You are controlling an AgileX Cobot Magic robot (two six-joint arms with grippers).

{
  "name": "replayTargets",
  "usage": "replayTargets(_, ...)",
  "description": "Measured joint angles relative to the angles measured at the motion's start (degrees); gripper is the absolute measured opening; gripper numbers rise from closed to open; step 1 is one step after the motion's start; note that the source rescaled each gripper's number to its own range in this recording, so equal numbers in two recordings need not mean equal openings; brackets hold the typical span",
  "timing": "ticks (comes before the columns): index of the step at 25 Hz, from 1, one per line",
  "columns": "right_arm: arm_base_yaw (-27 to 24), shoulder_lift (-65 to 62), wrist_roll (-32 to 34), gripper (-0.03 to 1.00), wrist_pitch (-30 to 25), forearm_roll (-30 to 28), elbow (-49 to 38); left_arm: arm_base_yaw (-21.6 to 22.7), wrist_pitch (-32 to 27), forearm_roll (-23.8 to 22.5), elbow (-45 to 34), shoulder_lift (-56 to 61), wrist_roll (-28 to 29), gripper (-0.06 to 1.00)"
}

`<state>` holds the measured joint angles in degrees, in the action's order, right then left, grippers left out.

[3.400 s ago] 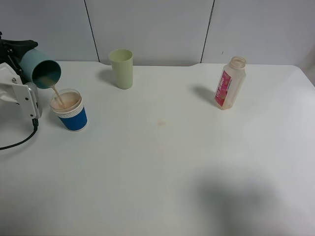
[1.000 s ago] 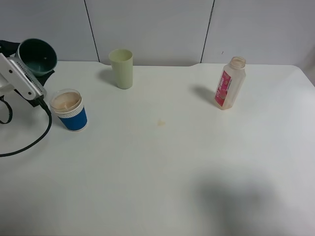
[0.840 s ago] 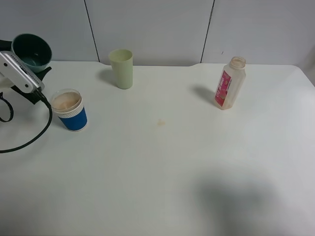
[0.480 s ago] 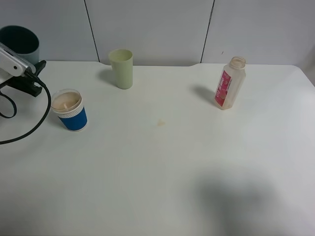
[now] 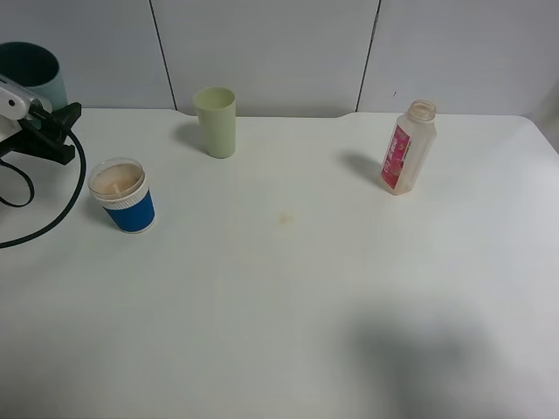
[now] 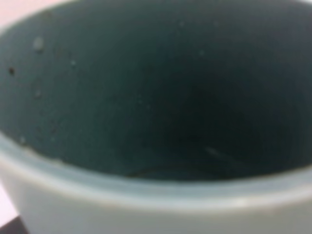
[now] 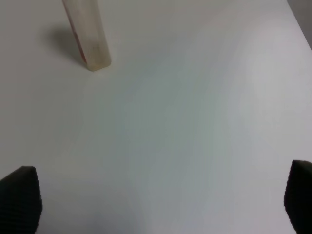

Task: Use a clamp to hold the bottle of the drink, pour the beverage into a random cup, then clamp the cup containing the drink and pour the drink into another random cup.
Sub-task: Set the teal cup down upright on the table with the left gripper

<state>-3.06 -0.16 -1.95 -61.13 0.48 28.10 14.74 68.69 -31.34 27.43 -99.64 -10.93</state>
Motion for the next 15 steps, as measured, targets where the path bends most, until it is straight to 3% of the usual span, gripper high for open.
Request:
replayTargets(8, 0.0, 0.0, 0.0, 1.0, 0.0, 0.0, 0.0, 0.0, 0.0, -0.05, 0.0, 0.0, 1.8, 0.01)
replayTargets(15, 0.0, 0.0, 0.0, 1.0, 0.0, 0.0, 0.0, 0.0, -0.06, -0.05, 0.0, 0.0, 8.73, 0.01)
